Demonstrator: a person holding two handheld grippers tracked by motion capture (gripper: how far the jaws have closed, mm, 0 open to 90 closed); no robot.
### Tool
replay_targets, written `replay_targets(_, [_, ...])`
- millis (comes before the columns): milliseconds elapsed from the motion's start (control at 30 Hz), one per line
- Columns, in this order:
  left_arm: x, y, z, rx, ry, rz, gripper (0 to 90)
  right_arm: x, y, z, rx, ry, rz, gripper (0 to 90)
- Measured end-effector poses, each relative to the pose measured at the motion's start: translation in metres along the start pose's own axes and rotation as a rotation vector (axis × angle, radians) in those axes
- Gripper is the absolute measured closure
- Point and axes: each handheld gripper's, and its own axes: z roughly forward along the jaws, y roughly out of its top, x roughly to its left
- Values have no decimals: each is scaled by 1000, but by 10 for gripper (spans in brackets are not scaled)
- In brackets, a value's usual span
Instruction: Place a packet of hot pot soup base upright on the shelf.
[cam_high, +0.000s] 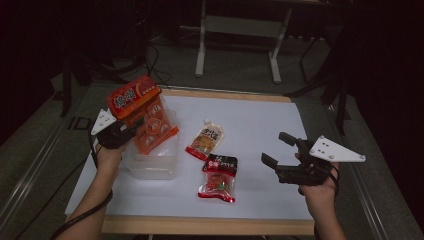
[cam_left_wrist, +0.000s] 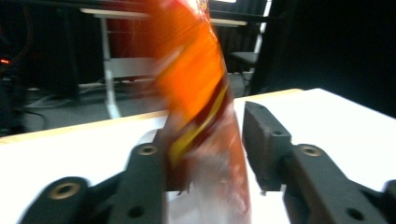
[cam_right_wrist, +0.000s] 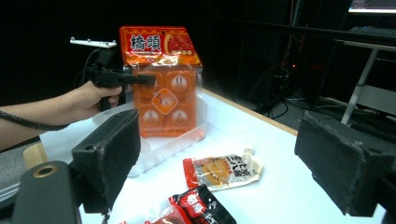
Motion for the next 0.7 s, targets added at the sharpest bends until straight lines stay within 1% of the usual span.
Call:
replay_targets(33, [1,0,0,7,2,-4,589,0,0,0,2,0,0,142])
replay_targets(67, [2,0,0,3,4,-4,558,0,0,1,2,0,1,142])
replay_targets(100, [2,0,0,8,5,-2,554,0,-1,1,2,1,2,142])
replay_targets(167, [2,0,0,3,-7,-10,513,0,-1,1,3,4,1,142])
replay_targets(200, [1,-1,0,5,-3,-4,507,0,-1,2,4,4,2,142])
replay_targets(267, [1,-1,0,8,16,4,439,0,-1,2,4,5,3,142])
replay_targets(333, [1,0,-1,0,18,2,404,0,-2,1,4,6,3,142])
replay_targets(400, [0,1,-2,6,31,3,329,0,-2,1,4,6,3,142])
replay_targets(433, [-1,2,-3,1,33,-5,281,0,-2,1,5,6,4,142])
replay_targets(467, [0,2,-4,6,13,-2,257,0,-2,1,7,6,6,142])
replay_targets(533, [-2,4,-6,8,15,-2,184,0,-2,0,6,5,6,142])
replay_targets(600, [-1,6,-9,10,0,-25,143,0,-2,0,4,6,5,142])
replay_targets(633, [-2,7,-10,10,8,-27,126,0,-2,-1,3,6,5,142])
replay_targets(700, [-2,9,-12,27,7,-24,60,0,-2,-1,3,5,4,142])
